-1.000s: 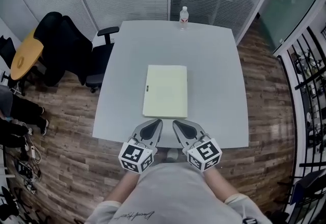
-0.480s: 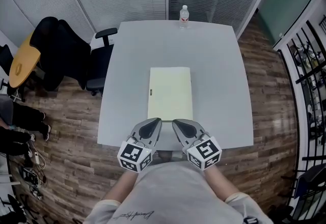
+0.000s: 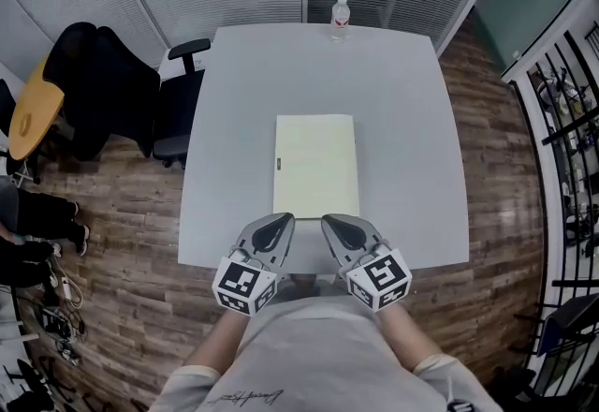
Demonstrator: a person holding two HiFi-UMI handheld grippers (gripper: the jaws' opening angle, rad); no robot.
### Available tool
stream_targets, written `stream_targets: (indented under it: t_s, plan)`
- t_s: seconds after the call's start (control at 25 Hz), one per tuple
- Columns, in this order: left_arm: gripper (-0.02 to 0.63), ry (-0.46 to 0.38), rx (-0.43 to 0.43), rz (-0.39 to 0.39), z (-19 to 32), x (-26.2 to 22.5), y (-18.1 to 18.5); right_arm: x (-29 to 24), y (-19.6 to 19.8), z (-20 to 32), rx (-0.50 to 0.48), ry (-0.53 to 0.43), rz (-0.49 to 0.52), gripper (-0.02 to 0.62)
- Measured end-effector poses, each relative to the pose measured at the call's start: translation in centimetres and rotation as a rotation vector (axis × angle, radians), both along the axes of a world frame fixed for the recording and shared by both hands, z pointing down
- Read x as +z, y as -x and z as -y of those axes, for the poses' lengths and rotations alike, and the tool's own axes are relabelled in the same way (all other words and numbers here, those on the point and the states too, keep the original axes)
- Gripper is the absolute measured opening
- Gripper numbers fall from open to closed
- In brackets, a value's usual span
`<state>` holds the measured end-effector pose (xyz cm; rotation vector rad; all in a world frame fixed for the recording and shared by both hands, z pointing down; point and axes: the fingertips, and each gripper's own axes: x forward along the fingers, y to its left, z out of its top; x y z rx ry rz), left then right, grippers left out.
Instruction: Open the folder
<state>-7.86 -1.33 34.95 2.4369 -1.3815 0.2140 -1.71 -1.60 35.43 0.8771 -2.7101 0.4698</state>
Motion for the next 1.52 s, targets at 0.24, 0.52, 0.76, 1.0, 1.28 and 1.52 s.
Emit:
stream_targets:
  t_s: [0.24, 0.52, 0.76, 1.0, 1.28, 1.52]
  plan:
    - [0.008, 0.020, -0.005, 0.001, 0.3, 1.0, 0.7, 0.9, -0.5, 0.7, 0.021, 0.021, -0.014, 0.020]
    - [0.009, 0.044, -0.017, -0.002, 0.1, 2.3, 1.3, 2.0, -0.7, 1.2, 0.032, 0.037, -0.032, 0.020]
    - [0.009, 0.063, -0.025, 0.002, 0.0, 3.2, 1.9, 3.1, -0.8, 1.2, 0.038, 0.054, -0.050, 0.020]
    - [0.009, 0.083, -0.041, -0.004, -0.1, 4.1, 2.6, 4.4, -0.6, 1.3, 0.030, 0.074, -0.070, 0.020]
    - [0.009, 0.102, -0.054, 0.000, 0.1, 5.3, 3.1, 5.6, -0.4, 1.4, 0.019, 0.079, -0.103, 0.020]
    - [0.009, 0.122, -0.065, 0.017, 0.2, 6.6, 3.6, 7.1, -0.2, 1.9, 0.010, 0.093, -0.134, 0.020]
